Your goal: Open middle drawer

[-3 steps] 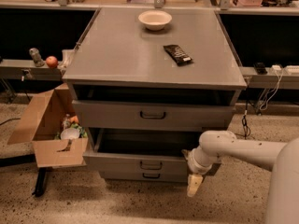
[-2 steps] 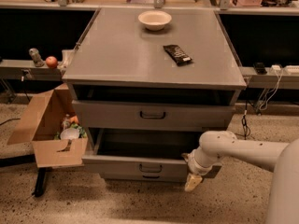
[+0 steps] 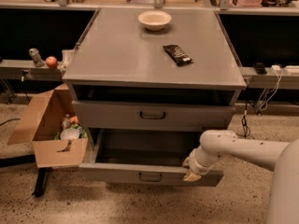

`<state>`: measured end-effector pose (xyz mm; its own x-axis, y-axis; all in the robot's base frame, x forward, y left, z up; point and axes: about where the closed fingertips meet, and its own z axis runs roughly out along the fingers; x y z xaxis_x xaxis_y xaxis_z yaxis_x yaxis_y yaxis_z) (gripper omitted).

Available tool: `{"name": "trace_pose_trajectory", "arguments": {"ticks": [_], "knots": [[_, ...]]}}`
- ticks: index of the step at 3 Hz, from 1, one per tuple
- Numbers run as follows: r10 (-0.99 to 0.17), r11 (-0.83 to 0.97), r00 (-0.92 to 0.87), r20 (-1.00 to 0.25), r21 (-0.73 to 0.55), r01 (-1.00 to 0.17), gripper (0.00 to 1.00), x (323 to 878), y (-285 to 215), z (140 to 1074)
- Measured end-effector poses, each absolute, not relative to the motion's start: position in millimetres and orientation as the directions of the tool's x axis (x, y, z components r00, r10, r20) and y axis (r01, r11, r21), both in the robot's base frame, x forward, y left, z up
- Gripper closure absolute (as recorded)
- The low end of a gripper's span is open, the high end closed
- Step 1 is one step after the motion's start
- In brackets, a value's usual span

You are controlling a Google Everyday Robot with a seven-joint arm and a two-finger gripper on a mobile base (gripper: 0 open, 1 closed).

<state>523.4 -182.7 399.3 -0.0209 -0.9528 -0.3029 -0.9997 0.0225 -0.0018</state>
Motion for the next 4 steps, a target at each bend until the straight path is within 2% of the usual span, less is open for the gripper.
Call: {"name": "trace_pose_trajectory", "arguments": {"ticks": [1,2,4], "knots": [[-0.953,0.022,-0.021,-0.303,-0.002,-1.000,0.96,524,-183,402],[-0.946,0.001,-0.002,-0.324,0.002,-1.000,0.98,495,-180,398],[-0.946,0.001,-0.002,-0.324,0.002,-1.000,0.53,495,-180,398]]}}
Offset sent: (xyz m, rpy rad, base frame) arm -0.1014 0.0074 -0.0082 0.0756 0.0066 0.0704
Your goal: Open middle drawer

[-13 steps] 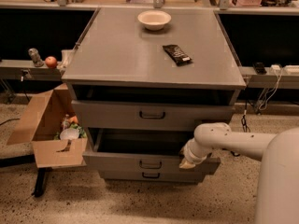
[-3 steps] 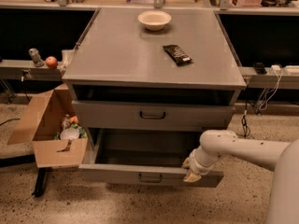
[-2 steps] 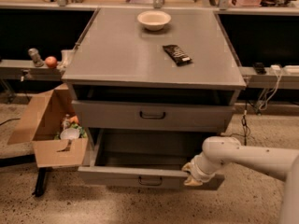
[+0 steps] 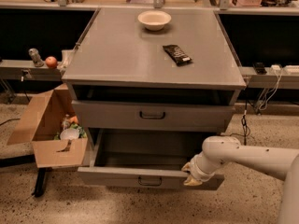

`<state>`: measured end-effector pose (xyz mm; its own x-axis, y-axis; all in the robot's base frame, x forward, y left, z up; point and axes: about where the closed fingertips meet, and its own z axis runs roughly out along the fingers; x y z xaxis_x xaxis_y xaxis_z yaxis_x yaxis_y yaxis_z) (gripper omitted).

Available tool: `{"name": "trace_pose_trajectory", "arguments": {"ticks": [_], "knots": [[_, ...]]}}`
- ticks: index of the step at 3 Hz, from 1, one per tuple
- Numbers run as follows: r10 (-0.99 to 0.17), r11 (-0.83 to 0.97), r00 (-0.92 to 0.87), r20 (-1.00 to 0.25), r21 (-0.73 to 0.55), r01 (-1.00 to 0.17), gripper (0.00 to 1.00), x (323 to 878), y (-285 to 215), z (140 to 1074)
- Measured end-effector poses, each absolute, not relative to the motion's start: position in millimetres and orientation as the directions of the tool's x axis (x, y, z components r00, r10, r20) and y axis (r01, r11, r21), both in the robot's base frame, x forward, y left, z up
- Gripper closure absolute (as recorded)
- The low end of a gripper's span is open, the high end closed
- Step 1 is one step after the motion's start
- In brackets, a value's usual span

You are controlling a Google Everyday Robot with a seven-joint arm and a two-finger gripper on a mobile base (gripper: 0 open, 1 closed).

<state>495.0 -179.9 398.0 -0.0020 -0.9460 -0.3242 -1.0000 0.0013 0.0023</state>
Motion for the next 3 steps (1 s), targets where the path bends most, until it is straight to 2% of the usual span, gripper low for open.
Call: {"name": "trace_pose_trajectory", "arguments": {"ticks": [2,3], "knots": [[-0.946,0.001,-0.002,-0.324,0.002,-1.000,0.06,494.9,-179.9,397.9],[-0.946,0.001,-0.002,-0.324,0.002,-1.000,0.00,494.9,-179.9,397.9]]}}
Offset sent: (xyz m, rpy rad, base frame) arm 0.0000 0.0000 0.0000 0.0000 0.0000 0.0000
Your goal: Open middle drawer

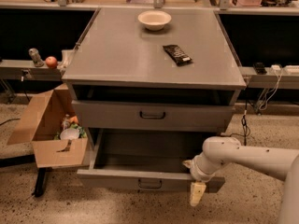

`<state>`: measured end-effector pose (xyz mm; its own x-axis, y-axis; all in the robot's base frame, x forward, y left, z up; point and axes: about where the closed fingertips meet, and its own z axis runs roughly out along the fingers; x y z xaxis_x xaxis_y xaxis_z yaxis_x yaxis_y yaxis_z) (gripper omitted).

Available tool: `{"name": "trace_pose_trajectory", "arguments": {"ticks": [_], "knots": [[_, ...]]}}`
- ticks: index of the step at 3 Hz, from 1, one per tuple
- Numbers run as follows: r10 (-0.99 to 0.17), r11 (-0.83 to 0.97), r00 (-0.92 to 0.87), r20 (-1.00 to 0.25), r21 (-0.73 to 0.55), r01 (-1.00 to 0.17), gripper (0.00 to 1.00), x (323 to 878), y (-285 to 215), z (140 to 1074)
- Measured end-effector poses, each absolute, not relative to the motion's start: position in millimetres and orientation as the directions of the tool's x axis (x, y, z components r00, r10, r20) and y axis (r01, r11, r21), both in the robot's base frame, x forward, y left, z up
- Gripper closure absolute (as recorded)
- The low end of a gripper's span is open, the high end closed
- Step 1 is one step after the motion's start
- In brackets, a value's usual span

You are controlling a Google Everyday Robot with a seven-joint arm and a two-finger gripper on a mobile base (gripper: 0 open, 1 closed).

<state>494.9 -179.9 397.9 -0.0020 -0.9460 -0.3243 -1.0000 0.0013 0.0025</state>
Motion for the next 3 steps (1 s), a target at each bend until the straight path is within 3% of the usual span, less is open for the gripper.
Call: {"name": "trace_pose_trajectory", "arguments": {"ticks": [2,3], "knots": [[-0.941,-0.040,0.022,-0.337,0.045,-0.998,0.00,472,-178,389],[-0.934,-0.075,0.042,-0.354,0.081,-0.994,0.14,444,-178,383]]}}
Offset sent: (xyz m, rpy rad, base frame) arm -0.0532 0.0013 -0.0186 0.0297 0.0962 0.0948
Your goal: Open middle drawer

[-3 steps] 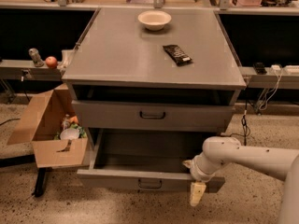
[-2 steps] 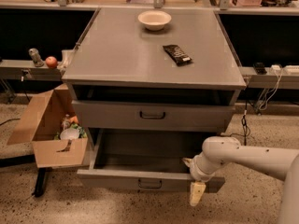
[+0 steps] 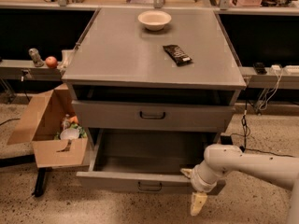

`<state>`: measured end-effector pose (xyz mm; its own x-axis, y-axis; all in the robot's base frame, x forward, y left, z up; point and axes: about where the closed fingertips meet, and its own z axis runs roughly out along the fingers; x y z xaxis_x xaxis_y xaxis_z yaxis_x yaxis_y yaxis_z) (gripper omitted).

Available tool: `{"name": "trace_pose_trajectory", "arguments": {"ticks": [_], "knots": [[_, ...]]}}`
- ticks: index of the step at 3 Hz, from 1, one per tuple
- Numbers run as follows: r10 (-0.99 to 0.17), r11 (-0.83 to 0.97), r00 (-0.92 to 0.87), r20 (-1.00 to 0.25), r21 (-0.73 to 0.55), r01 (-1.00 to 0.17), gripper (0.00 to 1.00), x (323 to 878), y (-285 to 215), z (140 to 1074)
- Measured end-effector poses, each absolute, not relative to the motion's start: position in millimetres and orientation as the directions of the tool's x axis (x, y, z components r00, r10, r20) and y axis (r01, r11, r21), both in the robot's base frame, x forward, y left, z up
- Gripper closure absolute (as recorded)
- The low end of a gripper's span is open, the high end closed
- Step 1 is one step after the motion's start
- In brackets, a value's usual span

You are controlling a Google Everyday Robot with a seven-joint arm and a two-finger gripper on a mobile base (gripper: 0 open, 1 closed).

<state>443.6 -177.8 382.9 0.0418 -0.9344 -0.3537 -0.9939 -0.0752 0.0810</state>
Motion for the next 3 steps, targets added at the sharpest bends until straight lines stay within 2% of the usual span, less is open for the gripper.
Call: {"name": "trace_pose_trajectory", "arguments": {"ticks": [3], "knots": [[-0.931,-0.083,0.050,-0.362,0.076,-0.994,0.82,422,-177,388]]}}
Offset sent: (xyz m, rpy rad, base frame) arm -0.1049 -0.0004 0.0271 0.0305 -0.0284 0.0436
